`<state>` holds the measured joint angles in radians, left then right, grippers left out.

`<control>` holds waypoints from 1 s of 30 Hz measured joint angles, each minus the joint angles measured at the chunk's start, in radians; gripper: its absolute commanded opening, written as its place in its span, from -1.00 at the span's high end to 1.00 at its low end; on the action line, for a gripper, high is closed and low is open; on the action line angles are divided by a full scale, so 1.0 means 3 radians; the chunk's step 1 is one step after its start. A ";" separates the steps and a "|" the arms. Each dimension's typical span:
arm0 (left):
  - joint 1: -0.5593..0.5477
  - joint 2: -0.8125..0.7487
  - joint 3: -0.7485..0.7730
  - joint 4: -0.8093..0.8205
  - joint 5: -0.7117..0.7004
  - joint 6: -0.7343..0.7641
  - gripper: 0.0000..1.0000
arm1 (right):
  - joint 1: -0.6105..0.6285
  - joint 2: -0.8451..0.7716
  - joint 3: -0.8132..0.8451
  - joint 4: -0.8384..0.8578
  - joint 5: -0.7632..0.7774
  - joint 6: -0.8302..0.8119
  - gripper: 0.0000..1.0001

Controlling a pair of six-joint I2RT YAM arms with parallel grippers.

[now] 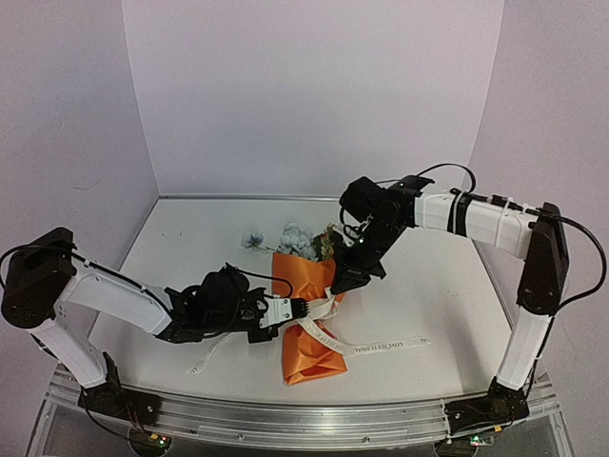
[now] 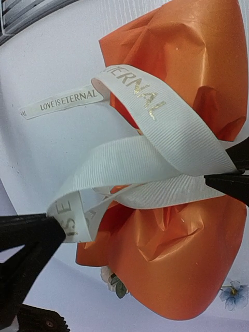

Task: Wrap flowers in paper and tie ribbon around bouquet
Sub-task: Cross the half-tied ribbon over the folded bouquet.

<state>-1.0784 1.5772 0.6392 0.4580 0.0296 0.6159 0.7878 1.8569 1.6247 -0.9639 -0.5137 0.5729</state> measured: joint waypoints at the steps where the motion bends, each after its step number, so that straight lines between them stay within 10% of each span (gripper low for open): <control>1: -0.0018 -0.0013 0.0000 -0.0016 -0.0010 -0.0016 0.89 | -0.0011 0.0027 0.0035 -0.0008 0.0000 0.0008 1.00; 14: -0.0301 -0.0047 0.0000 -0.0197 -0.0225 -0.0091 0.76 | -0.0080 0.0397 0.0493 -0.0071 -0.0011 0.0196 1.00; 21: -0.0468 0.0028 0.0087 -0.0204 -0.0374 -0.0213 0.15 | -0.0081 0.0417 0.0513 -0.0081 -0.0055 0.0242 1.00; 30: -0.0511 -0.0028 0.0075 0.0047 -0.0496 -0.0596 -0.08 | -0.0080 0.0417 0.0513 -0.0084 -0.0141 0.0272 1.00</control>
<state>-1.2316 1.5689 0.6615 0.4722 -0.1191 0.4372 0.7639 1.9820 1.7786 -0.9890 -0.5559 0.6544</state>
